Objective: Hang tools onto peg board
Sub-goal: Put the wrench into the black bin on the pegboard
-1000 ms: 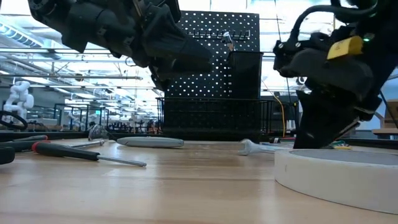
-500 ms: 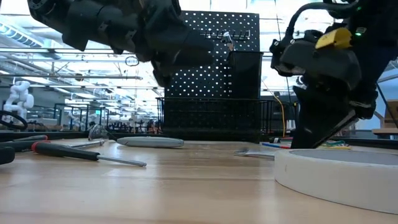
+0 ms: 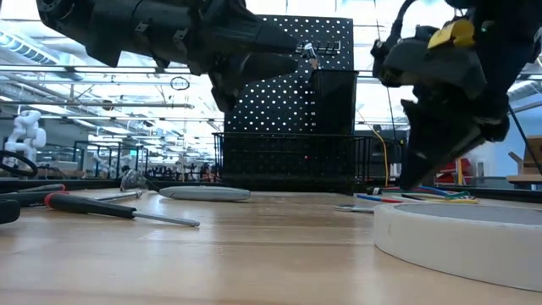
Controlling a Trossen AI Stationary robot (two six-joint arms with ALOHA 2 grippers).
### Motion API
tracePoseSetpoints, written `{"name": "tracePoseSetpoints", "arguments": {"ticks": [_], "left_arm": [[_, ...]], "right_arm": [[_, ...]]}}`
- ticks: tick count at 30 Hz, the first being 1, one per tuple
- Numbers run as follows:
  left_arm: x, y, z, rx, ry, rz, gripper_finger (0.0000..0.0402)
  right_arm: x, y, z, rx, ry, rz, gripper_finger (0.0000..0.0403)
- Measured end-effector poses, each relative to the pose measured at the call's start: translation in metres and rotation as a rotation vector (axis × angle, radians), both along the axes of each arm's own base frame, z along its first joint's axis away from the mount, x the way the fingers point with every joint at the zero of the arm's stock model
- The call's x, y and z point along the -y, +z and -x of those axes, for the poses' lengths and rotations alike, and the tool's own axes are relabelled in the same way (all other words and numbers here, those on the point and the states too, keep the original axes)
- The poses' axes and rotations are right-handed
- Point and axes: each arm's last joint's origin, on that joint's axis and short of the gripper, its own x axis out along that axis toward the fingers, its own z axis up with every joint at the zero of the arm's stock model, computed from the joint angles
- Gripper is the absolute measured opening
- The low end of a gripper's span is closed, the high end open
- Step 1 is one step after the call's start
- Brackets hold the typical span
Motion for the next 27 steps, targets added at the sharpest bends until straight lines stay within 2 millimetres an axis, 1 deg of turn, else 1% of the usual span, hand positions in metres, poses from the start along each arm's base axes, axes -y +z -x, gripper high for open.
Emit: {"name": "tracePoseSetpoints", "arguments": {"ticks": [4, 7, 10, 12, 14, 15, 17, 19, 22, 27], "left_arm": [[0.0, -0.002, 0.001, -0.025, -0.001, -0.006, 0.0116], [-0.001, -0.006, 0.001, -0.062, 0.017, -0.021, 0.0116], [-0.001, -0.006, 0.001, -0.063, 0.025, -0.024, 0.0116], [-0.001, -0.006, 0.001, -0.062, 0.026, -0.023, 0.0116], [-0.001, -0.007, 0.001, -0.065, 0.026, -0.024, 0.0116], [-0.002, -0.006, 0.001, -0.065, 0.027, -0.023, 0.0116], [-0.005, -0.007, 0.001, -0.076, 0.039, -0.003, 0.0116], [-0.011, -0.009, 0.0, -0.105, 0.061, 0.025, 0.0116], [-0.025, -0.01, -0.003, -0.134, 0.075, 0.049, 0.0116], [-0.036, 0.0, -0.015, -0.091, 0.026, 0.031, 0.0116]], "right_arm": [[-0.002, -0.002, 0.0, -0.019, 0.012, -0.031, 0.0032], [-0.002, -0.002, 0.0, -0.025, 0.013, -0.033, 0.0059], [-0.001, 0.0, 0.001, -0.02, -0.025, -0.047, 0.0087], [-0.003, 0.003, 0.004, -0.006, -0.042, -0.056, 0.0093], [-0.007, 0.006, 0.007, 0.011, -0.05, -0.057, 0.0085], [-0.009, 0.007, 0.008, 0.017, -0.05, -0.06, 0.0075], [-0.013, 0.008, 0.012, 0.018, -0.049, -0.072, 0.0043], [-0.017, 0.008, 0.014, 0.013, -0.047, -0.088, 0.0012], [-0.018, 0.008, 0.018, 0.002, -0.078, -0.095, 0.0008], [-0.02, 0.006, 0.023, -0.022, -0.101, -0.092, 0.0002]]}}
